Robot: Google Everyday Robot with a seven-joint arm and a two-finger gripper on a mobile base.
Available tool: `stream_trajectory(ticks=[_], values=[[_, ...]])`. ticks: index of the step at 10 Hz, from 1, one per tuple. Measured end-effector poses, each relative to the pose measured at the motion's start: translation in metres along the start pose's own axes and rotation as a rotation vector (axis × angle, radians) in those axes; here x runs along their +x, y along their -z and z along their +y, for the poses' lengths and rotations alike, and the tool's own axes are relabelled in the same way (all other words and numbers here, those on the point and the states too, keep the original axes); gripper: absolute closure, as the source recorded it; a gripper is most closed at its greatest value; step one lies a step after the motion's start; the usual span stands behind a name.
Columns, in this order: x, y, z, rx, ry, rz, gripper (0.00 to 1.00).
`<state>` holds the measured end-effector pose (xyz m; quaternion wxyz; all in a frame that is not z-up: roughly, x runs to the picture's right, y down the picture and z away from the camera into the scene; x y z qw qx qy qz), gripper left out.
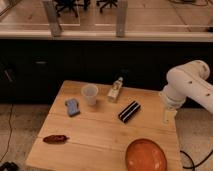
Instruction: Pick up the ceramic cup
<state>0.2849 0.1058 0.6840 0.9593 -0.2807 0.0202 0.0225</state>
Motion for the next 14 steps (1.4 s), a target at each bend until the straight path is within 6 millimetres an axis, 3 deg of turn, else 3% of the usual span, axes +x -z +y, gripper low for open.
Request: stream_trajectory(ticks=[10,11,14], values=[[-0.002,0.001,-0.002,0.005,0.012,0.01,0.2],[-0.007,0.002,-0.005,0.009,0.026,0.014,0.2],[-0.057,0.007,-0.024,0.031,0.111,0.037,0.2]])
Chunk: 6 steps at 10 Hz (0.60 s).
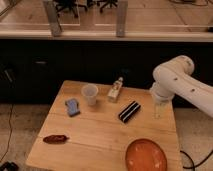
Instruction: Pick up the ceramic cup
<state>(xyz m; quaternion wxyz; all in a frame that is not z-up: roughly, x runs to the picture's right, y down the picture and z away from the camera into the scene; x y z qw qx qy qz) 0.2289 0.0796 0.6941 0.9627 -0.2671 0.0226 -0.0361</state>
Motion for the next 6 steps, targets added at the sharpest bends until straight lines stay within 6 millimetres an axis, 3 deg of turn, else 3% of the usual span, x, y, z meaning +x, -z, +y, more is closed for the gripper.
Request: stream_trajectory(ticks=[6], values=[[-0.058,0.011,-0.026,0.031,0.129,0.016,0.2]])
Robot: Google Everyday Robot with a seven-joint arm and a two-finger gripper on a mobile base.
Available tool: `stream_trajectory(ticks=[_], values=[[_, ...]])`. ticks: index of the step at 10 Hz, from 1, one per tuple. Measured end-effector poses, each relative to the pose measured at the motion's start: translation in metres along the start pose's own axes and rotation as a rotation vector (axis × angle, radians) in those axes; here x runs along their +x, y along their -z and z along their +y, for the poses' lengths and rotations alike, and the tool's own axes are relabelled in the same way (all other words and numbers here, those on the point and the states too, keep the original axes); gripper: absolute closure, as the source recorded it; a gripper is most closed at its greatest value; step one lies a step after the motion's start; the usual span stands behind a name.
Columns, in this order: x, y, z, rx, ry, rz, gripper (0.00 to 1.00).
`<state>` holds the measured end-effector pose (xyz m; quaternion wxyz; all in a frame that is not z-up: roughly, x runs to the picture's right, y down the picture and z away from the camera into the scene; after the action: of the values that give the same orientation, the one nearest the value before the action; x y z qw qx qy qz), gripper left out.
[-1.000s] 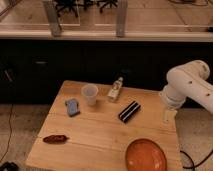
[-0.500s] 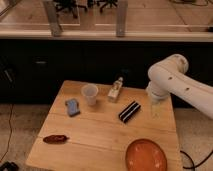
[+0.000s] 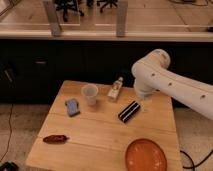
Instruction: Pick up the ceramic cup
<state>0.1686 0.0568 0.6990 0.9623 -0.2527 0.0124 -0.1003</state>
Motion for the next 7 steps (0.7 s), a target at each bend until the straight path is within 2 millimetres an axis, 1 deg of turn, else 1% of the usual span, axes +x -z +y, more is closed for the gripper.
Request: stream_trajectory(ticks=[3,4,6,7], values=[[-0.039,0.005,-0.018,0.025,0.07,0.0,0.2],[-0.046,0.006,-0.022,0.032,0.082,0.0,0.2],[-0.049,0.005,-0.028,0.042,0.11,-0.001,0.2],[-0.055,0.005,-0.033,0.049,0.131,-0.003,0.2]])
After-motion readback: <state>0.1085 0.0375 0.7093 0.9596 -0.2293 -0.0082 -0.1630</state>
